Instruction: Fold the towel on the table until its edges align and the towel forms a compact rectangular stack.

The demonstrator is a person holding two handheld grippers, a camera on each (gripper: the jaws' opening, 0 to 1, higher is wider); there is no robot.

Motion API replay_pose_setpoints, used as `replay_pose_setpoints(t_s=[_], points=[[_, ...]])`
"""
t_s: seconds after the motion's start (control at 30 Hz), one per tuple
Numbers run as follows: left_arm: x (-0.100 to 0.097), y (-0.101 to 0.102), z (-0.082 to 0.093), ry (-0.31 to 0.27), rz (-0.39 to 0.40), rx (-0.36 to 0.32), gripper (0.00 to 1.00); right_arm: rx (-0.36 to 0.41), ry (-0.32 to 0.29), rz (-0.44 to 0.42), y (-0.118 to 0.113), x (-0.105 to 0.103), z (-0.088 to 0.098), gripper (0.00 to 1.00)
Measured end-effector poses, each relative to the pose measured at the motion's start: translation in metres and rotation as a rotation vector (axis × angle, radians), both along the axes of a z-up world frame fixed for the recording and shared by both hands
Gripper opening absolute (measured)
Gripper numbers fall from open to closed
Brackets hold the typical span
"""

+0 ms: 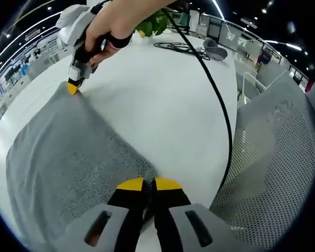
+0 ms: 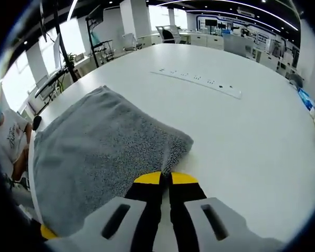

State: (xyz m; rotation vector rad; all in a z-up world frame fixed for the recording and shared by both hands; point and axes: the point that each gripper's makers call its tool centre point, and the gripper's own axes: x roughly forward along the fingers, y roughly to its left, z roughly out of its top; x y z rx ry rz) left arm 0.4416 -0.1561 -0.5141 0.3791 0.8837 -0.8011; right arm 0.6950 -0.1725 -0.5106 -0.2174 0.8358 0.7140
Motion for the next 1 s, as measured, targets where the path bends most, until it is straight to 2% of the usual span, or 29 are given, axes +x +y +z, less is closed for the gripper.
replay_pose_setpoints(t_s=[0.07, 0.2, 0.47, 0.53, 0.8, 1.0], points=[[0.001, 0.000, 0.001, -0.001, -0.004, -0.007, 0.03, 0.028, 0.014, -0.020, -0.001, 0.001, 0.001, 0.01], [0.002, -0.006, 0.003, -0.007, -0.012, -0.017, 0.03, 0.039, 0.015, -0.018, -0.004, 0.003, 0.002, 0.01], [0.010, -0.037, 0.013, -0.047, -0.007, -0.086, 0.03, 0.052, 0.010, -0.051, -0.021, 0.009, 0.006, 0.01], [0.010, -0.048, 0.016, -0.048, -0.016, -0.103, 0.03, 0.057, 0.018, -0.080, -0.031, 0.012, 0.004, 0.01], [0.008, -0.086, 0.019, -0.048, -0.101, -0.132, 0.03, 0.026, 0.010, -0.086, -0.064, 0.011, 0.005, 0.01], [0.010, -0.113, 0.022, -0.045, -0.148, -0.150, 0.03, 0.010, -0.001, -0.125, -0.096, 0.011, 0.007, 0.01]])
